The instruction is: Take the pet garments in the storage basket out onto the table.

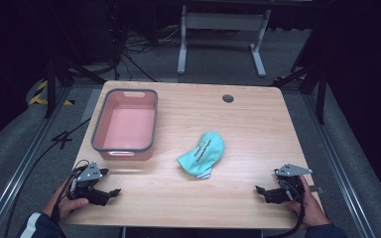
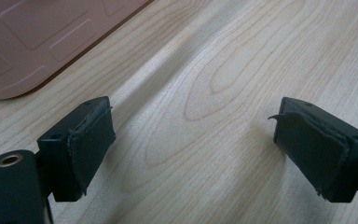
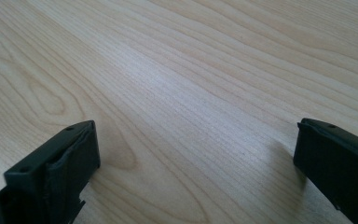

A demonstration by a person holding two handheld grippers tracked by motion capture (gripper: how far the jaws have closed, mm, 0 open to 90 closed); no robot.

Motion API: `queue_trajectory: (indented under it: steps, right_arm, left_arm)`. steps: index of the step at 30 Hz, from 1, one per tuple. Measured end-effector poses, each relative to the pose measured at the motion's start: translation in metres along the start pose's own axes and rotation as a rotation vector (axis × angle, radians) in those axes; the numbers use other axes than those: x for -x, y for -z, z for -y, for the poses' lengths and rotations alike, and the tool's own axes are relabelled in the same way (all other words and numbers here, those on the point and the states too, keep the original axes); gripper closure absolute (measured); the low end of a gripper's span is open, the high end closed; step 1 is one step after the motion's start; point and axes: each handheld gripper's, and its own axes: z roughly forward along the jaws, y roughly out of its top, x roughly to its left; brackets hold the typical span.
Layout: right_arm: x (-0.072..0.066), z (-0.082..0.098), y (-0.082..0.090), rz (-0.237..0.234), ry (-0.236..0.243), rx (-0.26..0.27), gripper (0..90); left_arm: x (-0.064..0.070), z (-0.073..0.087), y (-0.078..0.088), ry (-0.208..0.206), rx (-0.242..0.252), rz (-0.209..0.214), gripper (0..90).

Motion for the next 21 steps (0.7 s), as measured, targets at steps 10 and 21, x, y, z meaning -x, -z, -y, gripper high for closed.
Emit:
queue_trajectory:
  steps: [10, 21]
  right_arm:
    - [0.0, 0.0001, 0.0, 0.001, 0.0, 0.001, 0.4]
    - [0.0, 0.0001, 0.0, 0.001, 0.0, 0.002, 0.4]
  left_arm:
    - [-0.0003, -0.0003, -0.0005, -0.002, -0.001, 0.0, 11.5]
    - [-0.0007, -0.0012, -0.0011, -0.001, -0.005, -0.005, 10.2]
